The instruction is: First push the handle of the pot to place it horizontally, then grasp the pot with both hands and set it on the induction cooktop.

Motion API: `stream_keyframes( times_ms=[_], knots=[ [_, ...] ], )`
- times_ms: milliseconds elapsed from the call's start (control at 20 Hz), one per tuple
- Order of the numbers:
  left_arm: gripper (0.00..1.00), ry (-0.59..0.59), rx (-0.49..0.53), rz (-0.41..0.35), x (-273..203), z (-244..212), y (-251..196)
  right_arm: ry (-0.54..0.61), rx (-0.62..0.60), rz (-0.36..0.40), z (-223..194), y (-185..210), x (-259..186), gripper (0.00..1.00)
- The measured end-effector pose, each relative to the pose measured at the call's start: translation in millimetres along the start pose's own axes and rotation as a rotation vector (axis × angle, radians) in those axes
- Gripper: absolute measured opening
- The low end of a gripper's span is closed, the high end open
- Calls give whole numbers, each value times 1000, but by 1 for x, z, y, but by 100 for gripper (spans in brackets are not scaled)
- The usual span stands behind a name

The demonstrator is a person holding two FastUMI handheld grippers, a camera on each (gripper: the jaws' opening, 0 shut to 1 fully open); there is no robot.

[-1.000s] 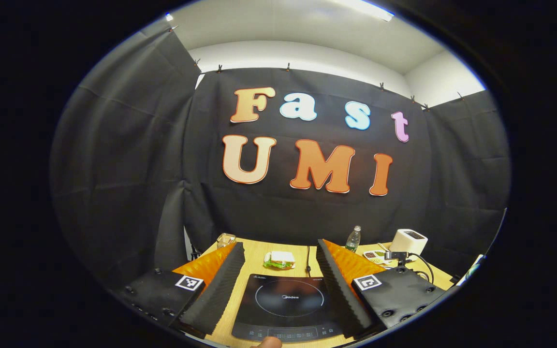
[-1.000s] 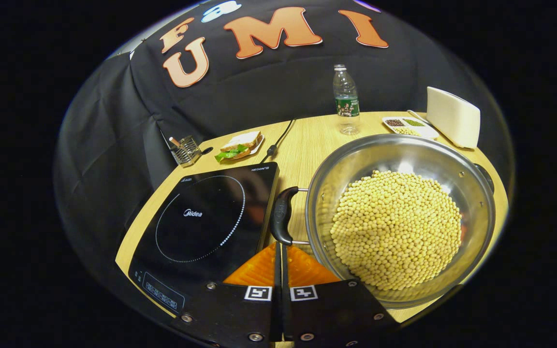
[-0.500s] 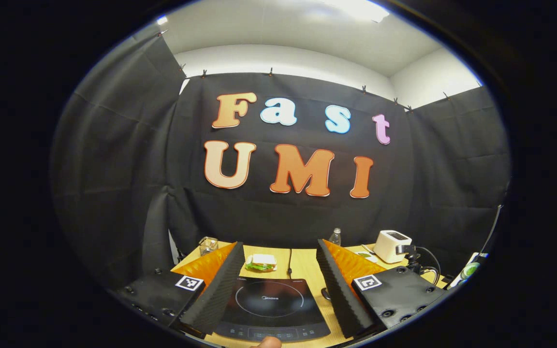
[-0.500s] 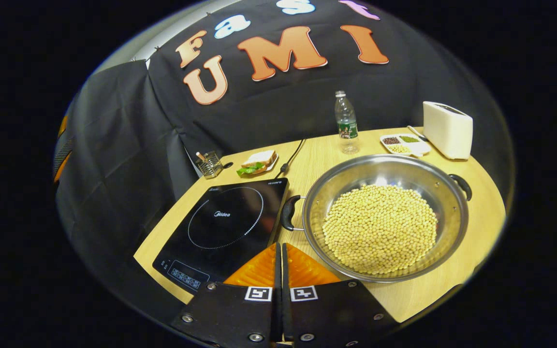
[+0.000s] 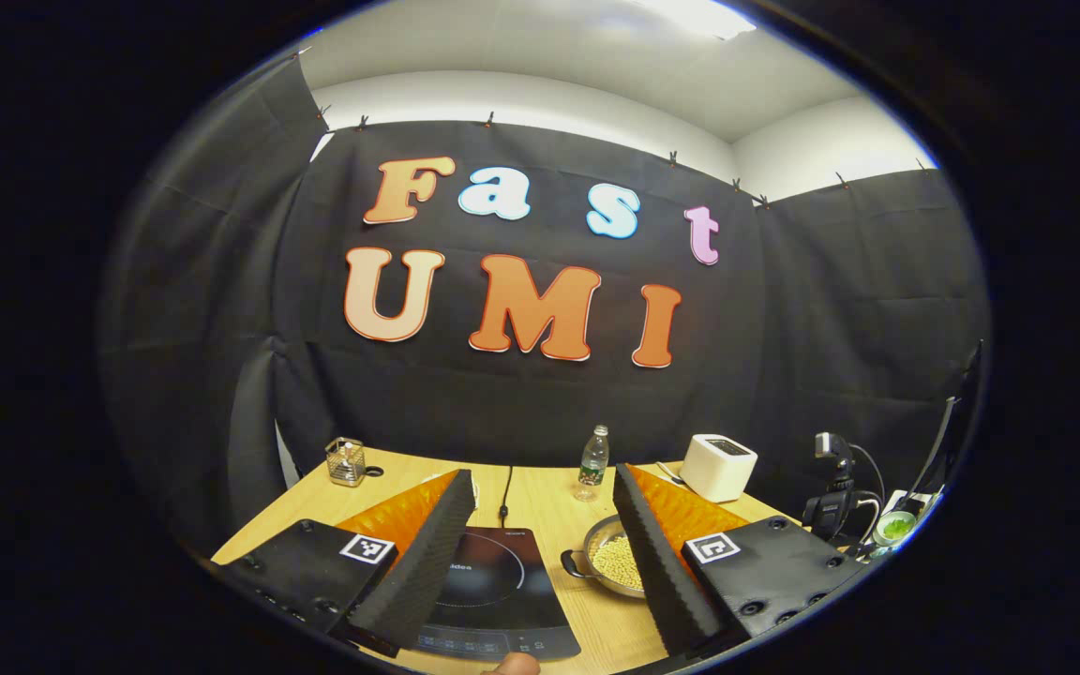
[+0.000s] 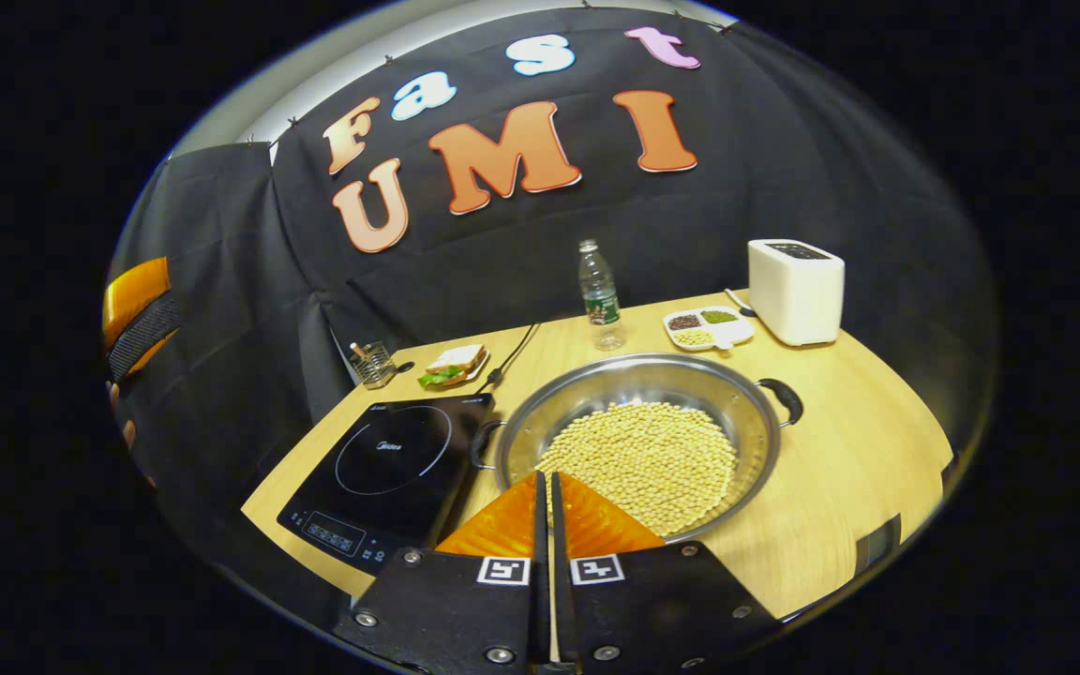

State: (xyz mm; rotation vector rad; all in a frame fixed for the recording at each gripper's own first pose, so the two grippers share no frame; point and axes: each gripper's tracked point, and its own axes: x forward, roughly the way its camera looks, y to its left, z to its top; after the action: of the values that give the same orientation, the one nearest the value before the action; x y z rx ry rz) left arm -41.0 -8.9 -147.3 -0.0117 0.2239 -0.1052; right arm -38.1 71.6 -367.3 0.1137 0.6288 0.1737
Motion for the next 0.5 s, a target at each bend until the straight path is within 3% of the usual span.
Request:
stream_keyframes(
  times_ms=[150, 300, 500],
  knots=[
    [97, -1, 1, -41, 17, -13, -25, -25, 40, -49, 6, -33, -9, 9],
    [97, 50, -27, -88, 36, -40, -49, -50, 38, -132, 11, -73, -15, 35],
    [98, 101, -90, -136, 63, -63, -71, -71, 62, -184, 17, -107, -25, 58]
  ],
)
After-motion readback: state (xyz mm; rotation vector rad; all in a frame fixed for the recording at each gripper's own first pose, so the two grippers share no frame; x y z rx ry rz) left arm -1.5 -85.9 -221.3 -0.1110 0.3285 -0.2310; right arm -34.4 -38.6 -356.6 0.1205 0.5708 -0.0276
